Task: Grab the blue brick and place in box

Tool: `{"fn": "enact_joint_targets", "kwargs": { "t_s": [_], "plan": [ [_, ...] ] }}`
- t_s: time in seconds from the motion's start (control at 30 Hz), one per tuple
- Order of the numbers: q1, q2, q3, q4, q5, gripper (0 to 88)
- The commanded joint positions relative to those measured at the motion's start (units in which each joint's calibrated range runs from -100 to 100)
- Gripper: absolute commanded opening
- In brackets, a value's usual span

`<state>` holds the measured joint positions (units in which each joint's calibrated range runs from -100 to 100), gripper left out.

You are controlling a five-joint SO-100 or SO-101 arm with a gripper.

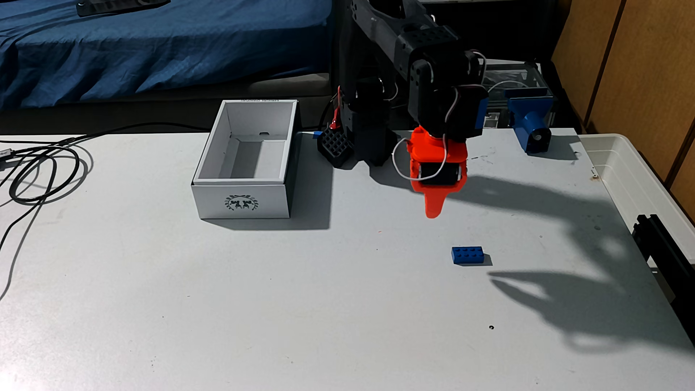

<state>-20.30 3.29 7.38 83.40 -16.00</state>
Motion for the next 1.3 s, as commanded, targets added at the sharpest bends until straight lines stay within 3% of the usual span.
{"fn": "enact_joint_targets", "kwargs": {
  "t_s": [0.0, 0.63, 0.9, 1.1, 1.27],
  "plan": [
    [-0.36, -0.38, -3.56, 0.75, -0.71, 1.6],
    [-4.44, -0.12, 1.59, -1.75, -4.18, 1.6],
    [-4.52, 0.55, 10.99, -14.76, -4.23, 1.7],
    [-5.63, 0.64, 13.39, -17.61, -4.28, 1.8],
    [-7.34, 0.72, 13.83, -17.44, -5.76, 12.5]
  ]
}}
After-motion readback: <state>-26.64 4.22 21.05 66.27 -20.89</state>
